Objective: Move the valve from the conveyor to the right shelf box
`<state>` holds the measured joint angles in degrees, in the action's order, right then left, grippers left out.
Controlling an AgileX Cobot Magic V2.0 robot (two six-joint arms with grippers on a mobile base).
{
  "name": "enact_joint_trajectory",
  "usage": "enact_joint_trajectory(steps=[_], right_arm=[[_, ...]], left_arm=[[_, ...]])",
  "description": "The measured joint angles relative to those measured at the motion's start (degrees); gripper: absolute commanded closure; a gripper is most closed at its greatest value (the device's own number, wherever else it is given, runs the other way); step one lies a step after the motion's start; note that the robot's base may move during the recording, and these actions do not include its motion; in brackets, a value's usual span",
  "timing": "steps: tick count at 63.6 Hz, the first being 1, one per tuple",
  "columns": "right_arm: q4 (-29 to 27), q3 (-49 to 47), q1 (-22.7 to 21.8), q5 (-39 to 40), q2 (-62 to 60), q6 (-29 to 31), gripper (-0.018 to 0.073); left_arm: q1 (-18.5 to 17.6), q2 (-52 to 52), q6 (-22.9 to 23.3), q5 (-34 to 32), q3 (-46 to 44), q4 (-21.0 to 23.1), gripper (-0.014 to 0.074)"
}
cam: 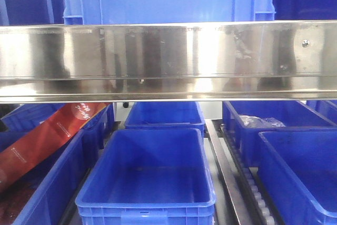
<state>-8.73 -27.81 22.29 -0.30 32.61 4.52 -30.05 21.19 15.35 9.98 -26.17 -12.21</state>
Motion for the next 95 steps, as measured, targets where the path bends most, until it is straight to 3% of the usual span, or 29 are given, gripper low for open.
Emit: enact_joint_trajectory(steps=[29,53,69,95], right_arm=[[0.0,2.6,-0.4,0.0,-1.6,0.0,0.0722],[0.5,16.8,-16.8,-0.1,-17.0,0.1,0.0722],[3.2,27.2,-18.2,-0.8,-30.1,0.1,0.0722],[6.9,27.7,-20.3,-3.2,-32.4,-1.1,0.0722]], left_arm=[[0.0,0.0,-0.1,0.0,0.0,0.0,0.0707],[0.0,0.0,-0.1,0.0,0.0,0.0,0.0707],[0.0,0.0,-0.2,0.0,0.0,0.0,0.0707],[0.0,0.0,-0.2,0.0,0.0,0.0,0.0707]])
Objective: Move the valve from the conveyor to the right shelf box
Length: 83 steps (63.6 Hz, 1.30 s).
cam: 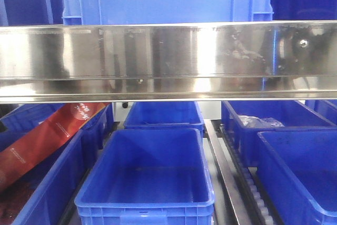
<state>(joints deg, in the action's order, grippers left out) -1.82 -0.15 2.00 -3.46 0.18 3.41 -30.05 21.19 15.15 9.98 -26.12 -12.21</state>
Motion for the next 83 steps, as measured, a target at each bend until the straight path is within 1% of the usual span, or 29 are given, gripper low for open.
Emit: enact_joint_trajectory(steps=[6,14,66,68,73,79,83], right_arm=[[0.0,0.0,0.0,0.2,0.0,-3.4,0.0722],[0.1,0.0,0.0,0.6,0.0,-5.3,0.0722],[0.1,0.0,0.0,0.8,0.0,-5.8,0.0722],[0.1,0.0,0.0,0.8,0.0,-5.8,0.0722],[0.1,0.0,0.0,0.8,0.0,-5.8,0.0722],[0.1,0.0,0.0,0.8,0.0,-5.8,0.0722],[0.1,0.0,0.0,0.8,0.0,-5.8,0.0722]], left_arm=[[0.0,0.0,0.0,0.0,0.0,0.0,0.0707],[0.0,0.0,0.0,0.0,0.0,0.0,0.0707],[0.0,0.0,0.0,0.0,0.0,0.0,0.0707],[0.0,0.0,0.0,0.0,0.0,-0.4,0.0707],[0.0,-0.1,0.0,0.0,0.0,-3.1,0.0707],[1.6,-1.1,0.0,0.0,0.3,-5.2,0.0707],[4.4,-2.2,0.0,0.0,1.0,-5.8,0.0707]])
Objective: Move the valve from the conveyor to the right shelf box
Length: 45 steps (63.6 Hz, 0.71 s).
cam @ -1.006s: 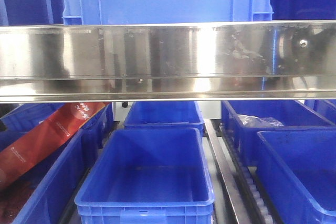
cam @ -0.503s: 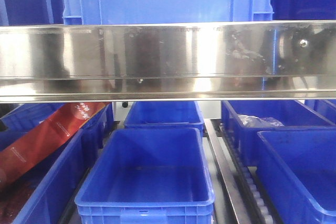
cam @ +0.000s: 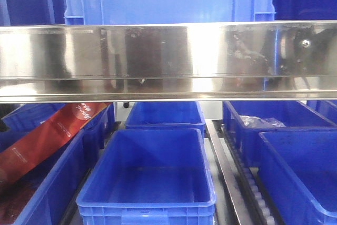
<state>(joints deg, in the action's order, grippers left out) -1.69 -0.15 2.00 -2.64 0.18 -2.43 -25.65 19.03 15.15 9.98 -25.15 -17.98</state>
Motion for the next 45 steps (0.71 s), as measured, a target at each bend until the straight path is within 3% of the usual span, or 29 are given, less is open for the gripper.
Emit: enact_joint_trajectory(steps=[10,23,34,45], right_arm=[[0.0,0.0,0.0,0.0,0.0,0.0,0.0722],[0.0,0.0,0.0,0.0,0.0,0.0,0.0722],[0.0,0.0,0.0,0.0,0.0,-0.1,0.0722],[0.0,0.0,0.0,0.1,0.0,-0.1,0.0722]], left_arm=[[10.3,-4.2,0.0,-2.6,6.5,0.1,0.0707],[19.4,-11.4,0.0,-14.9,19.0,2.7,0.0707],[20.6,-17.0,-3.2,-16.2,24.9,8.7,0.0707],[20.6,-18.6,-5.5,-13.3,25.2,11.0,0.0707]])
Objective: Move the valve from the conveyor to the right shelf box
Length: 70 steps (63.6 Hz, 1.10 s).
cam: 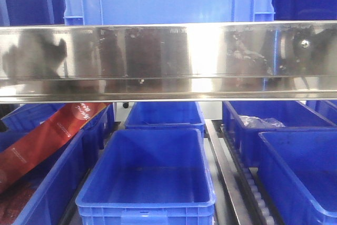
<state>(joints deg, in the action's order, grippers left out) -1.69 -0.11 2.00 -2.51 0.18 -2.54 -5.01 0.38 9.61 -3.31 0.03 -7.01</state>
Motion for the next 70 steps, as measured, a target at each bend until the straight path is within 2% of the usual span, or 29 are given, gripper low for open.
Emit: enact_joint_trajectory(steps=[11,21,29,45,70], right_arm=[[0.0,0.1,0.0,0.1,0.0,0.0,0.0722],[0.0,0.1,0.0,0.1,0.0,0.0,0.0722],[0.0,0.1,0.0,0.1,0.0,0.0,0.0722],[0.0,0.1,0.0,0.1,0.0,0.0,0.0722],[0.0,0.1,0.0,0.1,0.0,0.0,0.0722]], left_arm=[[0.0,0.0,-0.2,1.5,0.1,2.6,0.0707],[-0.4,0.0,-4.9,2.1,0.1,4.5,0.0707],[-1.9,0.0,-6.4,2.2,0.1,5.0,0.0707],[-2.5,0.0,-4.0,2.2,0.1,4.3,0.0707],[-2.5,0.0,-3.6,2.2,0.1,4.1,0.0707]])
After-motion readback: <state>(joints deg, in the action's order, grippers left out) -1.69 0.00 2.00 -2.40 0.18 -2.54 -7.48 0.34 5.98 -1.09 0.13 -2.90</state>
